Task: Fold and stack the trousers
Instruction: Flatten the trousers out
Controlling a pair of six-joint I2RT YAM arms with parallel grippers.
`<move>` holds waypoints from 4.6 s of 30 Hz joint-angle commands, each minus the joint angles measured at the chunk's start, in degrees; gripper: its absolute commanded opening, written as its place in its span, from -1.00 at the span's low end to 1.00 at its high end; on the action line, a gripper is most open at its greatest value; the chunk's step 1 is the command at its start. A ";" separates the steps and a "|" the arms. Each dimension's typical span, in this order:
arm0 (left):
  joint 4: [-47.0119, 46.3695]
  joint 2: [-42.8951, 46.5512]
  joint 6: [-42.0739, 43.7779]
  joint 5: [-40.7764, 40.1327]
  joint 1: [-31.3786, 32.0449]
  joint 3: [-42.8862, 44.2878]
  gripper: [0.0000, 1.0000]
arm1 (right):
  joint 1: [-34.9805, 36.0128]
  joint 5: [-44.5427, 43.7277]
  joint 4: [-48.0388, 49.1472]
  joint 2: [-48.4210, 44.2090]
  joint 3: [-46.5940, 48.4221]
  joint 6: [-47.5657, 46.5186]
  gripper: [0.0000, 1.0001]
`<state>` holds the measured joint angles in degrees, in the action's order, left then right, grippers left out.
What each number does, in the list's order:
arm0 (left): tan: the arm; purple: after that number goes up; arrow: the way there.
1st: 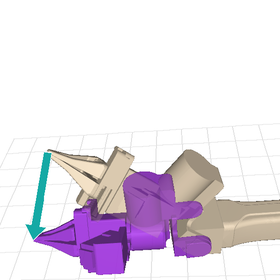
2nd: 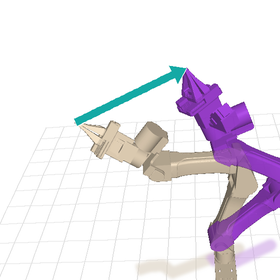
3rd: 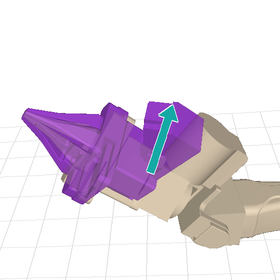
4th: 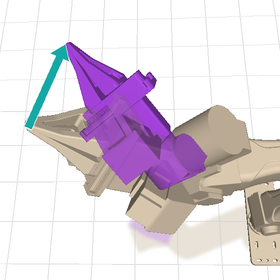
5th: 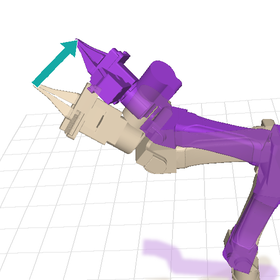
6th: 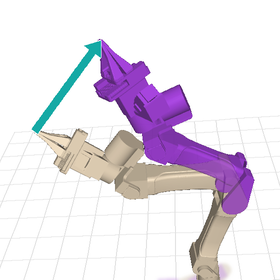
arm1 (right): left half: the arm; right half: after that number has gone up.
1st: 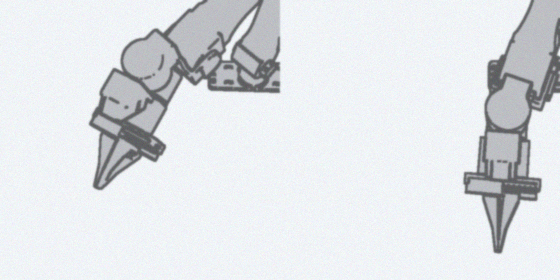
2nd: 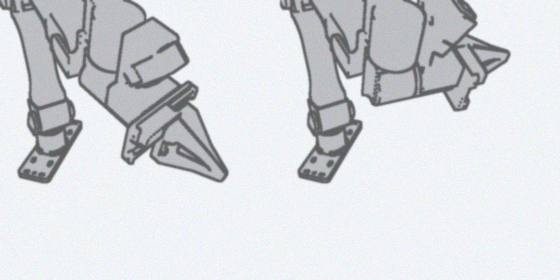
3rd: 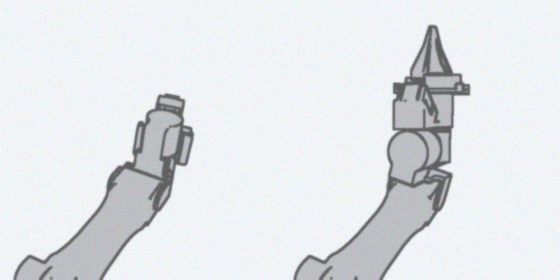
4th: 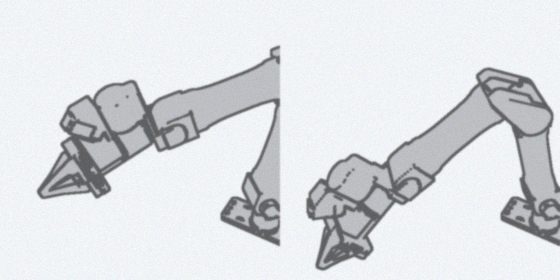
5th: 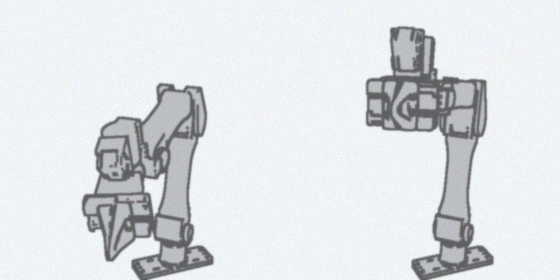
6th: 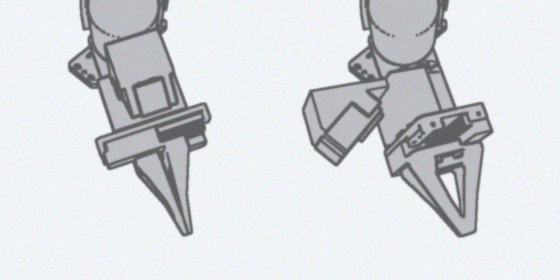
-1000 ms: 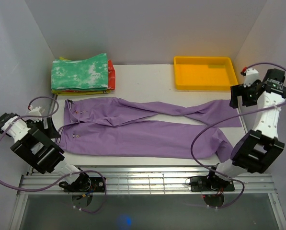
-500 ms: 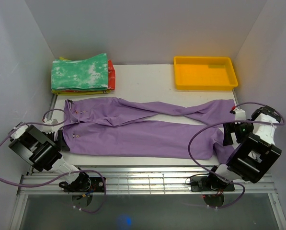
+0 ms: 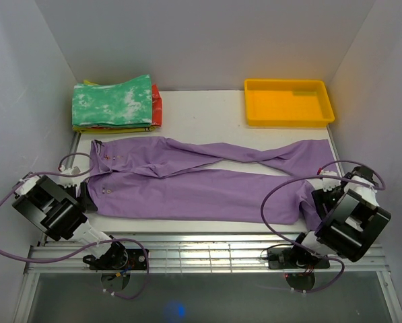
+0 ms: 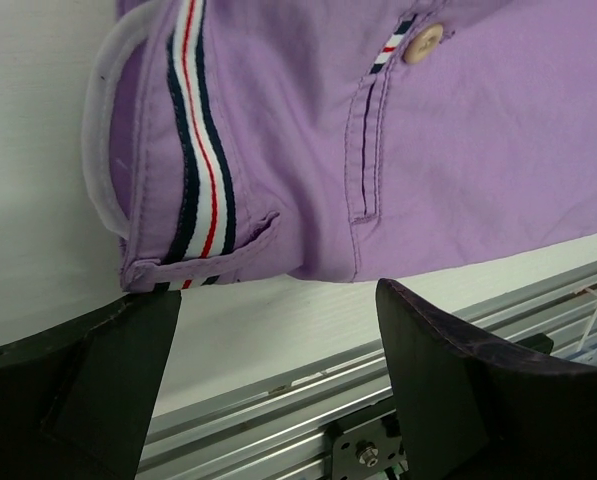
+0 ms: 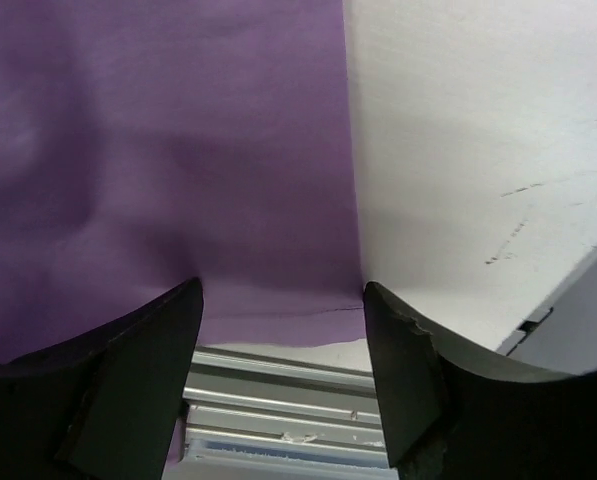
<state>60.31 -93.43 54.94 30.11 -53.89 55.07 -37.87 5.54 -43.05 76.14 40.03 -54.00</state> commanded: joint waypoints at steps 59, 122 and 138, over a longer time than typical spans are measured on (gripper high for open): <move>-8.28 3.96 -26.28 -2.33 16.80 9.27 0.26 | 20.64 4.04 11.05 24.92 33.08 -14.38 0.82; -6.26 17.41 1.41 28.16 23.10 16.65 0.96 | 22.38 15.45 -10.74 30.83 53.14 -20.17 0.83; -17.77 -8.70 -2.82 9.98 52.38 22.36 0.75 | 41.91 14.86 0.15 33.98 44.26 -24.49 0.79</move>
<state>45.32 -103.63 50.59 42.48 -4.05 74.48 2.81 21.50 -46.48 109.19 85.36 -77.01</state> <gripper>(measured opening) 0.874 0.896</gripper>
